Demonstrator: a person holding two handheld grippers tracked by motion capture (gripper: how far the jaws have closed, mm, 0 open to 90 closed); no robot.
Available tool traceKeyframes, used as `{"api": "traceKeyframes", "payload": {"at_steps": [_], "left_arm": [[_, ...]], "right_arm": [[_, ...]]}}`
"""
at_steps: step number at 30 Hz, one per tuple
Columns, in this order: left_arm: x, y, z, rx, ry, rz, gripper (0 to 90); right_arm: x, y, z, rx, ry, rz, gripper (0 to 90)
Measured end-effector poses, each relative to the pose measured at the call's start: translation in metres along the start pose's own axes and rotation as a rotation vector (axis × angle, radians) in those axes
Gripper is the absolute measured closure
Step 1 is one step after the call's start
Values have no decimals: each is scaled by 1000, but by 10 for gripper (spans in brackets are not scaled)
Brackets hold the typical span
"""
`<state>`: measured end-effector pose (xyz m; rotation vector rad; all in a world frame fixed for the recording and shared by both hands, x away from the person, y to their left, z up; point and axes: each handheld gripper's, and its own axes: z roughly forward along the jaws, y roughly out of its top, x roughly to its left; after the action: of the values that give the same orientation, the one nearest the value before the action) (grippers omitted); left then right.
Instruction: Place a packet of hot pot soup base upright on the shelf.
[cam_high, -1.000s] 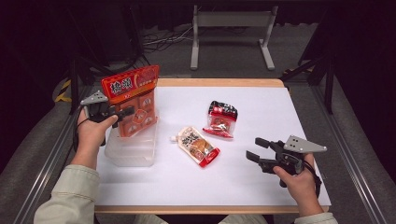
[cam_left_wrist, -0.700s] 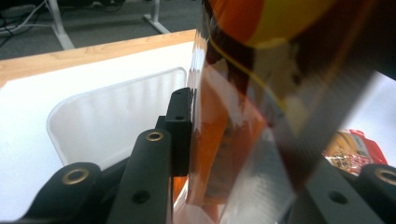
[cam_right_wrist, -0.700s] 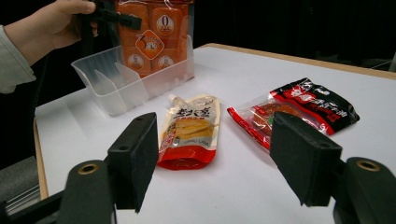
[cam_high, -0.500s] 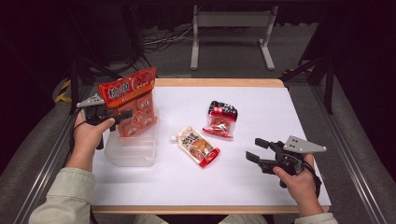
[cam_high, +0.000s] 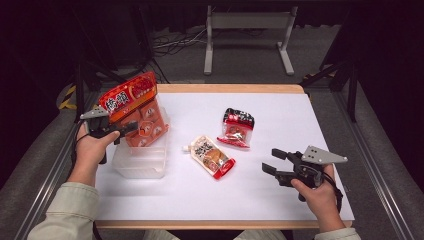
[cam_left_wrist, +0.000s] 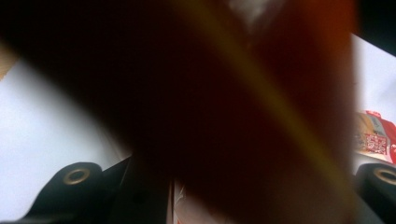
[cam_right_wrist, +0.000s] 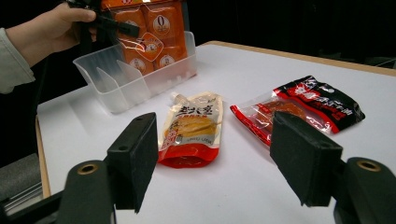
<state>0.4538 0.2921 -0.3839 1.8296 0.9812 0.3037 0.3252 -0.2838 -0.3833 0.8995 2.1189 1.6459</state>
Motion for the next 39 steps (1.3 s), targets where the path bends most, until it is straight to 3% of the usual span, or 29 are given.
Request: {"api": "traceKeyframes", "payload": {"at_steps": [4,12,14,16,21,28,33,39], "left_arm": [[0,0,0,-3,3,-10,704],[-8,3,0,-30,24,28,682],[-10,4,-3,-77,33,6,598],[-11,5,-6,-95,62,-14,433],[-16,3,-16,-116,110,-10,204],[-22,-5,-33,-141,128,-15,127],[-29,-10,-45,-129,161,13,141],[-42,-12,-55,-149,156,23,142]], "right_arm": [[0,0,1,-1,0,1,329],[-2,1,2,-1,2,3,328],[-2,1,3,-1,5,4,327],[-2,2,4,0,6,2,327],[-2,3,7,2,11,-3,324],[-2,4,9,0,16,-7,323],[-3,4,12,5,20,-7,320],[-3,4,13,11,19,-11,318]]}}
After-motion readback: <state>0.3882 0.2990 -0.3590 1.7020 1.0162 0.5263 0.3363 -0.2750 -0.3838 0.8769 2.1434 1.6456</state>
